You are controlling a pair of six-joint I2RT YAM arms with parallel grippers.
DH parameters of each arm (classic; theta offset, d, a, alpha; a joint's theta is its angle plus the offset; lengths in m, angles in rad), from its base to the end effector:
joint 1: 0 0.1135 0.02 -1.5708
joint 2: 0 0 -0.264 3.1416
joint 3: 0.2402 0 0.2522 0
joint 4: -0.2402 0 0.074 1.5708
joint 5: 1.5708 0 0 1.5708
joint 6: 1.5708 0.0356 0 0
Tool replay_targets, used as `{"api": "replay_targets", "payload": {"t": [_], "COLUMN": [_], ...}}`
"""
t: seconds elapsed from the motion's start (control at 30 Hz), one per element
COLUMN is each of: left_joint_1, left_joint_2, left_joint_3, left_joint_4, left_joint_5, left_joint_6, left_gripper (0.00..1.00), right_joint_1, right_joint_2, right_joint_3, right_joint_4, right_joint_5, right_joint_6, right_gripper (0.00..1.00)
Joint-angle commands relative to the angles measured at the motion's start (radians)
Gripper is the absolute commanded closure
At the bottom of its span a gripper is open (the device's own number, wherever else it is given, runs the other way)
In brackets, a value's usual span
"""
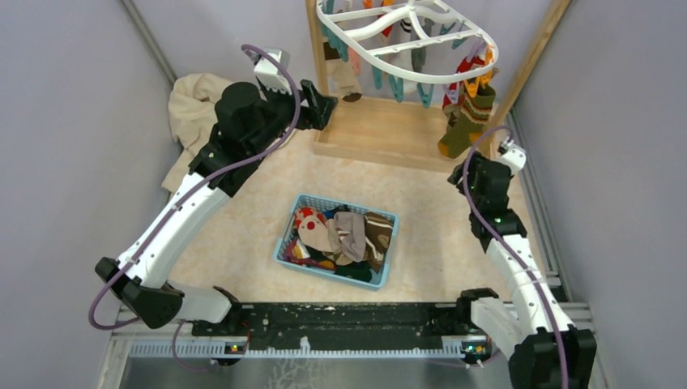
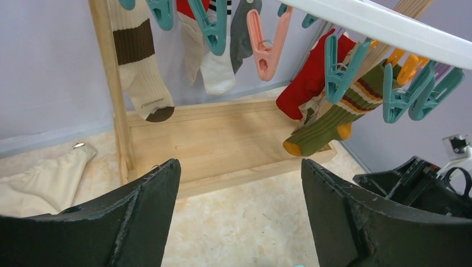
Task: Remove the socks clipped to the hanger
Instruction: Remove the sock from the hanger.
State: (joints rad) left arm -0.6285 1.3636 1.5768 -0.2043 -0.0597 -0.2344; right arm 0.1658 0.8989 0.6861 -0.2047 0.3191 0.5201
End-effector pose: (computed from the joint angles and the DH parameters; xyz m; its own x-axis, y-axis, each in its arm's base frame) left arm 0.2455 -0.1758 0.4833 -0.1181 -0.2008 -0.9725 0.5256 0.8183 -0.2328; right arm 0.2053 0.0230 0.2833 -0.2843 0.4309 -0.8564 0.3082 0.8870 0.3439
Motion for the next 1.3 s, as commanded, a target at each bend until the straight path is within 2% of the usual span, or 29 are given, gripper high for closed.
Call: {"api": "replay_targets", "payload": {"t": [0.0, 0.2, 0.47, 0.8, 1.03, 1.27], "left_joint_1": [-0.005, -0.005, -0.005, -0.005, -0.005, -0.006], "left_joint_2": [-0.032, -0.053, -0.059, -0.054, -0.039, -0.025], "left_joint_3": [-0.028, -0.085, -0.120, -0.139, -0.133, -0.121], "left_joint_4": [0.011, 0.031, 0.041, 0.055, 0.057, 0.053], "left_joint_5": [0.015, 0.019, 0.024, 0.026, 0.033, 0.034], "left_joint_6": [-0.001, -0.003, 0.011, 0.014, 0.011, 0.012], "left_gripper": [0.11, 0.01, 0.01, 0.01, 0.01, 0.01], "right_joint_1": [-0.172, -0.355, -0.384, -0.384, -0.384, -0.384], "right_joint_2": [-0.005, 0.105, 0.269, 0.273, 0.333, 0.397], "right_joint_3": [0.024, 0.028, 0.065, 0.070, 0.111, 0.143], "right_joint_4": [0.153, 0.328, 0.503, 0.532, 0.614, 0.683], "right_joint_5": [-0.142, -0.349, -0.584, -0.458, -0.503, -0.645], "right_joint_6": [0.030, 0.039, -0.033, -0.135, -0.149, -0.107], "right_gripper": [0.34, 0.32, 0.32, 0.32, 0.39, 0.50]}}
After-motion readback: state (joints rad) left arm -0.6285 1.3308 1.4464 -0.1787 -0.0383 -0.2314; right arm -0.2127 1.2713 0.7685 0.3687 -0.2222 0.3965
